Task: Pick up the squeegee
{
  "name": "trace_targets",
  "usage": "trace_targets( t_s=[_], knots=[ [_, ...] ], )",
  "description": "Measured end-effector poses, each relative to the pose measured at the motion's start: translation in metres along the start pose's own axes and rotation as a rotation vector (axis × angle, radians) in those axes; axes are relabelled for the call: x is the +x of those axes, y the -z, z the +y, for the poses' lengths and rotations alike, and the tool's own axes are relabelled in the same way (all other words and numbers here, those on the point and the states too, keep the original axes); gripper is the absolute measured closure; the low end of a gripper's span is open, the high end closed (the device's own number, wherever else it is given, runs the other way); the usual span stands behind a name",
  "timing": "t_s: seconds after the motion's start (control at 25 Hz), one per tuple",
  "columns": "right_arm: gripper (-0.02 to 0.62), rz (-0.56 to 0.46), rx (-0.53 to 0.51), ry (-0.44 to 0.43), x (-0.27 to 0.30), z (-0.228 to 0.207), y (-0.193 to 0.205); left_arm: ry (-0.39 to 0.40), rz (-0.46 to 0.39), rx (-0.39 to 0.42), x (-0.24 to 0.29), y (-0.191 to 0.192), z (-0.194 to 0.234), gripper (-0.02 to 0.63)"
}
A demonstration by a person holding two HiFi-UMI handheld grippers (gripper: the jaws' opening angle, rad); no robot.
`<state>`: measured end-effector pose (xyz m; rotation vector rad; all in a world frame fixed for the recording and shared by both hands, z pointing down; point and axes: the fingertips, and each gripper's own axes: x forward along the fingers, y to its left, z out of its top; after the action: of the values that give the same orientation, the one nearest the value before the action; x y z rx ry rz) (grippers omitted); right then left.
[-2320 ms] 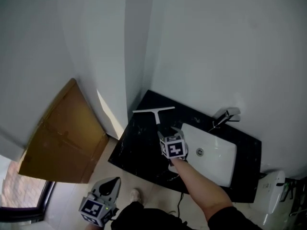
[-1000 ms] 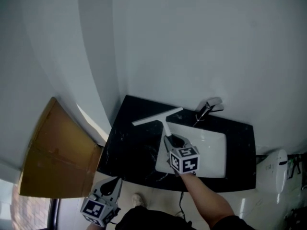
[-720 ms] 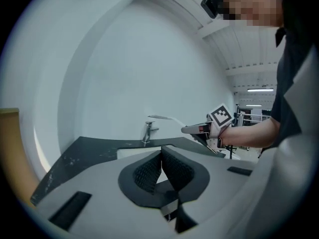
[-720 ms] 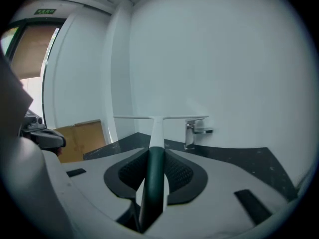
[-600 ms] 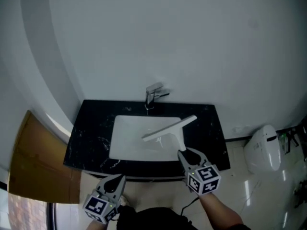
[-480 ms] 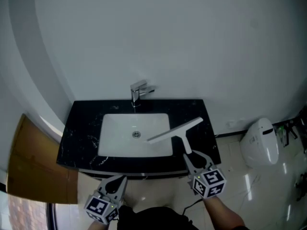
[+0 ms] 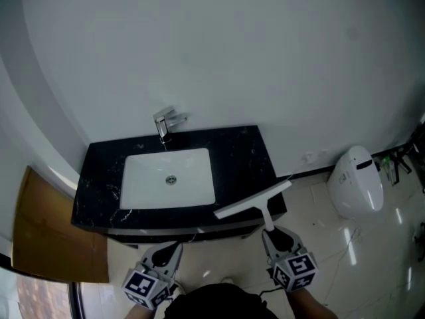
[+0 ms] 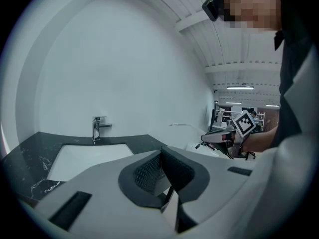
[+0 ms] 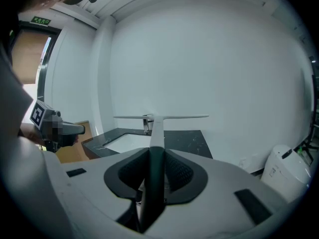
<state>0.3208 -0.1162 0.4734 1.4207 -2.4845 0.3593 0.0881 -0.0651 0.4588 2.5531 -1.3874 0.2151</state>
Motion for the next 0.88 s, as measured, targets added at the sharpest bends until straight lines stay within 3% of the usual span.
trace_targets(
  t_s=[0.2, 0.44, 0.88],
  knots=[
    [0.5, -0.005, -0.009, -0.032, -0.002, 0.028, 0.01, -0.002, -0.009, 0.002, -0.019, 0.008, 0.007, 0.603],
    [0.5, -0.041, -0.035, -0.041, 0.003, 0.057, -0.006, -0.012, -0.013, -0.015, -0.042, 0.008, 0.025, 0.603],
    [0.499, -0.055, -0.045, -0.028, 0.003, 0.074, -0.02, -0.03, -0.04, -0.012, -0.06, 0.007, 0.044, 0.603]
  ],
)
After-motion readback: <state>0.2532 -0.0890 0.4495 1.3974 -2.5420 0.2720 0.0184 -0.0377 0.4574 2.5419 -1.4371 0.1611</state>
